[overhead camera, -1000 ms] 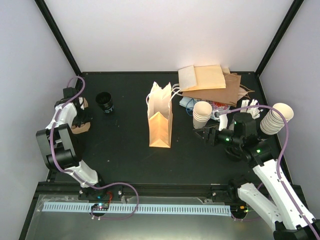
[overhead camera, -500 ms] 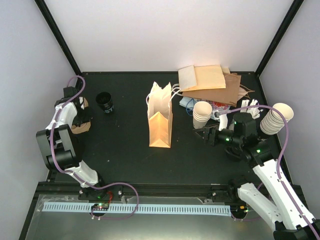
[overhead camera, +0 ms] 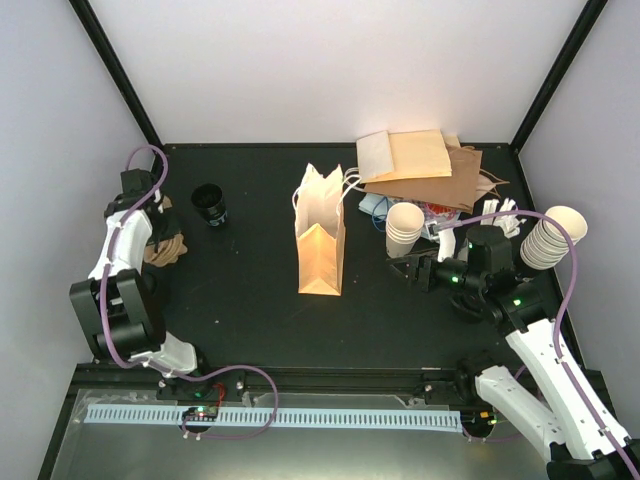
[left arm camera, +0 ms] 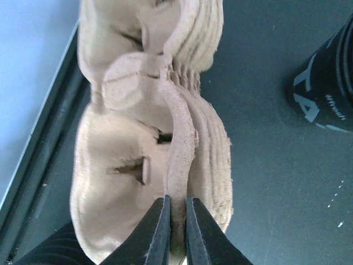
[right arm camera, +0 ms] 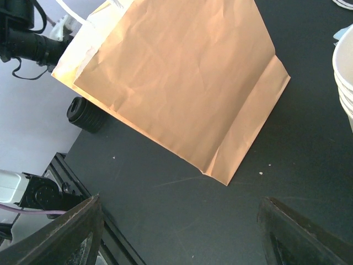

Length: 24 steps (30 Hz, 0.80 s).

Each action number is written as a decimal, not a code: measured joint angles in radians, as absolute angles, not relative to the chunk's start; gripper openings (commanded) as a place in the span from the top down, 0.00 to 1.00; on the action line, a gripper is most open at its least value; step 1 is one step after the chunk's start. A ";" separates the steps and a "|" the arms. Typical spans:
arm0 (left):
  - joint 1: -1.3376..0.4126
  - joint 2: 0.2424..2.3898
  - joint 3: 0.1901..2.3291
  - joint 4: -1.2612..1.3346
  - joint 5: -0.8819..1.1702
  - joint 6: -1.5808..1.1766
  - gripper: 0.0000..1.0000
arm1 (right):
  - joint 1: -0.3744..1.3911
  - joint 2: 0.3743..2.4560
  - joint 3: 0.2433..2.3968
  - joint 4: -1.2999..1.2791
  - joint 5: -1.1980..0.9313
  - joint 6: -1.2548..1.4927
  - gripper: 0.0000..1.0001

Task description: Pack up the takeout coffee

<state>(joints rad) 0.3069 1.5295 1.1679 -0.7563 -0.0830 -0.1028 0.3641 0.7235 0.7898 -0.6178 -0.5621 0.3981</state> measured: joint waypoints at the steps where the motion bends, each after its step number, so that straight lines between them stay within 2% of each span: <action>1: 0.305 1.514 1.164 -0.753 -0.088 -0.104 0.89 | 0.364 0.723 0.790 -0.619 -0.562 0.398 0.21; 6: 0.294 1.460 1.148 -0.741 -0.110 -0.104 0.89 | 0.364 0.723 0.790 -0.624 -0.562 0.398 0.21; 15: 0.262 1.496 1.153 -0.753 -0.166 -0.104 0.92 | 0.364 0.723 0.790 -0.629 -0.562 0.398 0.21; 24: 0.226 1.317 1.132 -0.734 -0.236 -0.105 0.98 | 0.364 0.724 0.795 -0.640 -0.558 0.392 0.21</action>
<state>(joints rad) 0.2264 1.3174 1.1320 -0.7341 -0.2363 -0.1047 0.3641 0.7238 0.7952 -0.6403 -0.5579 0.3920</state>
